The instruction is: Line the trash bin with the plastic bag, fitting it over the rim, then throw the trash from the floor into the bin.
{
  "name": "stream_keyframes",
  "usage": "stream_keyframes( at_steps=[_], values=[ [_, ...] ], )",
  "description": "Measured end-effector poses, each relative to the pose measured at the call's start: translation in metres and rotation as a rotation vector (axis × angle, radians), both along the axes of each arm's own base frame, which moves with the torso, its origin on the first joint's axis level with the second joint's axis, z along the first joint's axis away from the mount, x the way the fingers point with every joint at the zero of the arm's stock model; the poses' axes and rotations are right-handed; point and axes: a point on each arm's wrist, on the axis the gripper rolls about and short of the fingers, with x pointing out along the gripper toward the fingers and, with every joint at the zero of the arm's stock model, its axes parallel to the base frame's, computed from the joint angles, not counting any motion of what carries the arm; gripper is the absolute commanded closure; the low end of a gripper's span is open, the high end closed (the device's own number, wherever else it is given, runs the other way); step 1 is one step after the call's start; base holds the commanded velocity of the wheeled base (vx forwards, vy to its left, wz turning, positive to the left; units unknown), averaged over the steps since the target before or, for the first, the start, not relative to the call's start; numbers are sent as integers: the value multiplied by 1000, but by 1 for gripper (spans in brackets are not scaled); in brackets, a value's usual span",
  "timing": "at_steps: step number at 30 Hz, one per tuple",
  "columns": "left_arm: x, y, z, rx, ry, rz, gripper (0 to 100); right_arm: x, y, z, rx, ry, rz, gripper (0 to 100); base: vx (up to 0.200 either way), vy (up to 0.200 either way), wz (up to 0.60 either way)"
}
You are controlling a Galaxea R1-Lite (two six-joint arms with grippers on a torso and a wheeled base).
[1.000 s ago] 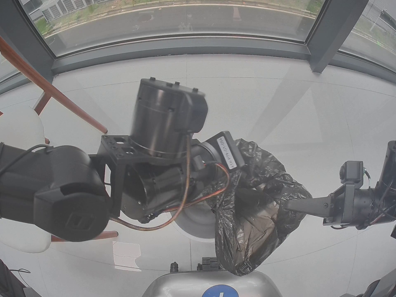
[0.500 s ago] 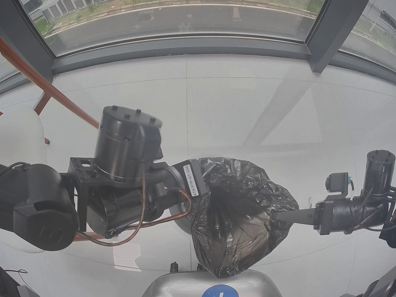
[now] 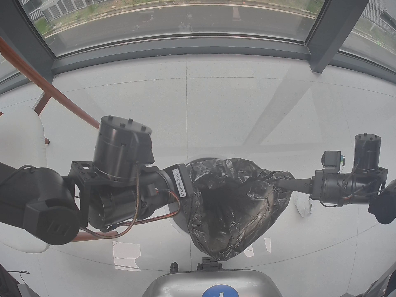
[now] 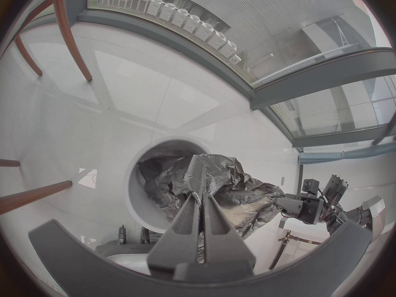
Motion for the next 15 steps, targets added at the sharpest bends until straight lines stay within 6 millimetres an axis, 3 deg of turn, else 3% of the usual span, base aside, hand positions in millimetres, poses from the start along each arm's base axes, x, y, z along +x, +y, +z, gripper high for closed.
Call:
stream_keyframes(
  at_steps=[7, 15],
  values=[
    [17, 9, -5, -3, 9, 8, 100, 21, -1, 2, 8, -14, -19, 100, 0, 0, 0],
    [48, 27, -7, -15, -98, 35, 100, 43, 1, 13, 29, -55, -34, 100, 0, 0, 0]
  ],
)
